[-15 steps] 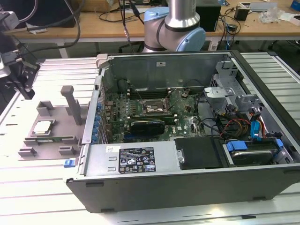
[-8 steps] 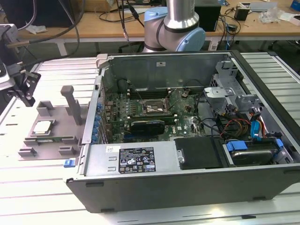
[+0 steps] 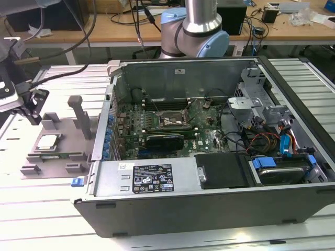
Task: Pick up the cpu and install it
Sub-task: 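Pick up the cpu and move it towards the insertion slot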
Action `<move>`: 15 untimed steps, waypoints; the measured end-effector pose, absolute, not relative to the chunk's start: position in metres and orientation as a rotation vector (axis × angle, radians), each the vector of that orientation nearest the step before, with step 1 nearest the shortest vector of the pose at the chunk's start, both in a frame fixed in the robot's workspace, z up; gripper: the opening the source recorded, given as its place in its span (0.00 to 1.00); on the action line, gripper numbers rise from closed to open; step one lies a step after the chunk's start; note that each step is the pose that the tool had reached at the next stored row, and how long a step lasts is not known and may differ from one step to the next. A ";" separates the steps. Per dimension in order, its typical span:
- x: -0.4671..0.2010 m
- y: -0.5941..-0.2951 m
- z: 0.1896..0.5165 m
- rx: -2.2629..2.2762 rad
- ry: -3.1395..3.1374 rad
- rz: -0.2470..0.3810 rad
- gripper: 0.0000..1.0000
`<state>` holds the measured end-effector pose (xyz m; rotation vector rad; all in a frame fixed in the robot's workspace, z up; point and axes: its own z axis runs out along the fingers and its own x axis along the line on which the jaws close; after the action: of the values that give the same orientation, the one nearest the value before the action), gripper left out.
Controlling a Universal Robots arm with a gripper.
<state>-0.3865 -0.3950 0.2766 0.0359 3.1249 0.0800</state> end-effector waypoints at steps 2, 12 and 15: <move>-0.386 -0.395 0.270 0.015 3.126 0.080 0.11; -0.389 -0.395 0.248 -0.026 3.130 0.081 0.11; -0.392 -0.395 0.238 -0.027 3.133 0.081 0.11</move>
<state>-0.3925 -0.3950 0.2375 -0.0265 3.1331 0.0807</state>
